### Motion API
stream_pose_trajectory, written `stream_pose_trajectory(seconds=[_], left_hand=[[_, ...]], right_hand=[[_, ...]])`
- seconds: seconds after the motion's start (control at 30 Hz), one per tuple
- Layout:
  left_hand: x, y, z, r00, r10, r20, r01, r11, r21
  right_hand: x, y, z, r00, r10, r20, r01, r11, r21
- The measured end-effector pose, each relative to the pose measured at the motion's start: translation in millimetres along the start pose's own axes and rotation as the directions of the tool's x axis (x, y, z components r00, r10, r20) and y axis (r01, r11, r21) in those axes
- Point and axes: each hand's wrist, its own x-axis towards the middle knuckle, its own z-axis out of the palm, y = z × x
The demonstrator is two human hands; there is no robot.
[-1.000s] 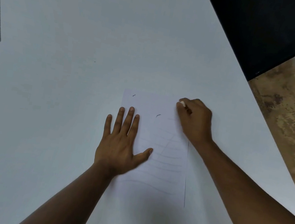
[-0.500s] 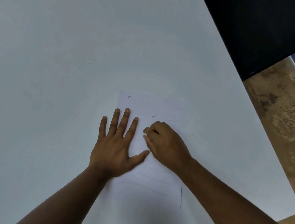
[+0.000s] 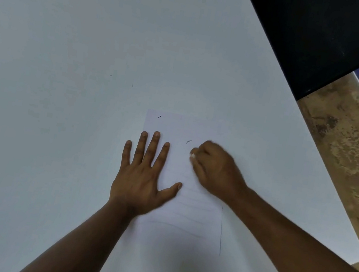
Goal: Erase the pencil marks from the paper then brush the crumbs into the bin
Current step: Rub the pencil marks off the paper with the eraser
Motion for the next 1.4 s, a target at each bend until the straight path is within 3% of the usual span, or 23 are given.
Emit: stream_pose_trajectory(seconds=[0.13, 0.23, 0.37, 0.5, 0.57, 0.63, 0.8, 0.93, 1.03, 1.13, 1.27, 1.4], left_hand=[[1, 1, -1, 1.000, 0.001, -0.001, -0.001, 1.000, -0.007], [0, 1, -1, 1.000, 0.000, 0.000, 0.000, 1.000, -0.010], [0, 1, -1, 1.000, -0.001, 0.003, 0.001, 1.000, -0.005], [0, 1, -1, 1.000, 0.000, -0.006, 0.000, 1.000, -0.017], [0, 1, -1, 1.000, 0.001, 0.003, -0.001, 1.000, -0.003], [0, 1, -1, 1.000, -0.001, 0.006, 0.001, 1.000, 0.005], [0, 1, -1, 1.000, 0.000, 0.004, 0.000, 1.000, -0.013], [0, 1, -1, 1.000, -0.003, 0.012, 0.003, 1.000, -0.002], [1, 1, -1, 1.000, -0.003, 0.006, 0.003, 1.000, -0.005], [1, 1, -1, 1.000, 0.000, 0.000, 0.000, 1.000, -0.008], [0, 2, -2, 1.000, -0.006, -0.003, 0.006, 1.000, -0.013], [2, 3, -1, 1.000, -0.008, -0.005, 0.008, 1.000, -0.017]], right_hand=[[13, 27, -7, 0.996, 0.051, 0.075, -0.043, 0.994, -0.100], [31, 64, -22, 0.988, 0.120, -0.097, -0.131, 0.985, -0.112], [30, 74, -32, 0.968, 0.179, -0.174, -0.203, 0.971, -0.130], [6, 31, -21, 0.996, 0.032, -0.083, -0.034, 0.999, -0.014], [-10, 14, -10, 0.997, -0.079, 0.012, 0.079, 0.996, -0.033], [-12, 25, -5, 0.993, -0.094, 0.067, 0.100, 0.992, -0.083], [15, 76, -25, 0.993, 0.072, -0.094, -0.087, 0.982, -0.169], [12, 66, -31, 0.977, 0.151, -0.151, -0.166, 0.982, -0.092], [-4, 31, -19, 0.996, 0.059, -0.066, -0.059, 0.998, 0.000], [-10, 23, -5, 0.996, -0.045, 0.075, 0.049, 0.997, -0.056], [19, 63, -17, 0.986, 0.163, 0.019, -0.152, 0.950, -0.273], [26, 72, -29, 0.949, 0.259, -0.180, -0.289, 0.943, -0.168]])
